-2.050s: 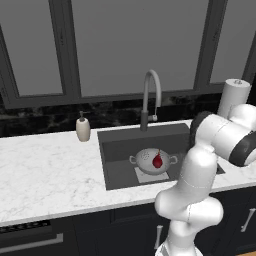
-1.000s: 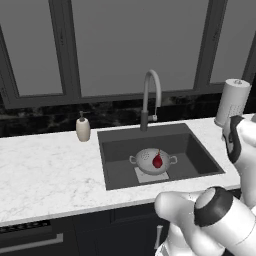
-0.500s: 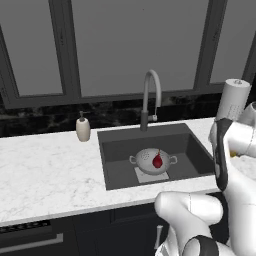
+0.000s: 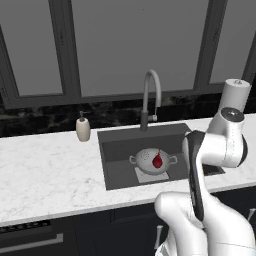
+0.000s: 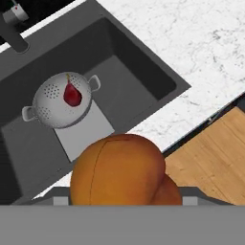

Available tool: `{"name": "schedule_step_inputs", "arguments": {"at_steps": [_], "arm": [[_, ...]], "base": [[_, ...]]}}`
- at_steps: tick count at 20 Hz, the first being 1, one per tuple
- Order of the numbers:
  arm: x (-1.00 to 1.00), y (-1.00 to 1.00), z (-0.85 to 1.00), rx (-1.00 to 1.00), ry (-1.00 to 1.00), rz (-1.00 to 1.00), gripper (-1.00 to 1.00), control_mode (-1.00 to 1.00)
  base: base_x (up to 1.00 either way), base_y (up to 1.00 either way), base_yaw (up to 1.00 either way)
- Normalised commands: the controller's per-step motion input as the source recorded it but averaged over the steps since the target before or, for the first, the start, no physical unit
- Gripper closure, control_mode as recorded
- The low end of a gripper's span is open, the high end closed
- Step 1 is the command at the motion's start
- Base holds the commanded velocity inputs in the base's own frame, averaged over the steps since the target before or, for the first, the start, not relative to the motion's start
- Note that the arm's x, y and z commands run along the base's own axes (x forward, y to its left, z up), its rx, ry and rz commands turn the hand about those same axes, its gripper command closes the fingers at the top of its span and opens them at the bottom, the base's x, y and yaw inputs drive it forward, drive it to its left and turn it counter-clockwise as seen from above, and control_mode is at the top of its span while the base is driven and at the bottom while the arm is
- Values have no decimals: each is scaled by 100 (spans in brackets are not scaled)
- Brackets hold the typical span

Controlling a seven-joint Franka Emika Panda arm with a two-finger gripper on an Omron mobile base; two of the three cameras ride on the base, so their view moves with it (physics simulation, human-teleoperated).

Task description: Put the colander in the sink, put the peach, pear in the colander, and turn on the sink faucet and pour water over the colander.

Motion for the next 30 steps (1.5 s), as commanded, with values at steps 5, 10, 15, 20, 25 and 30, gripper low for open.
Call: {"name": "schedule_step_inputs", "arguments": {"at_steps": [5,10,15,20,25,30], "arm": [[0,89,0,0,0,0,100,-100],[0,76,0,0,0,0,100,-100],[9,51,1,0,0,0,100,-100],[22,18,0,0,0,0,100,-100],[32,11,-13,0,0,0,100,-100],[31,11,-27,0,0,0,100,-100]], "base": [[0,0,0],[0,0,0],[0,0,0],[0,0,0],[0,0,0],[0,0,0]]}}
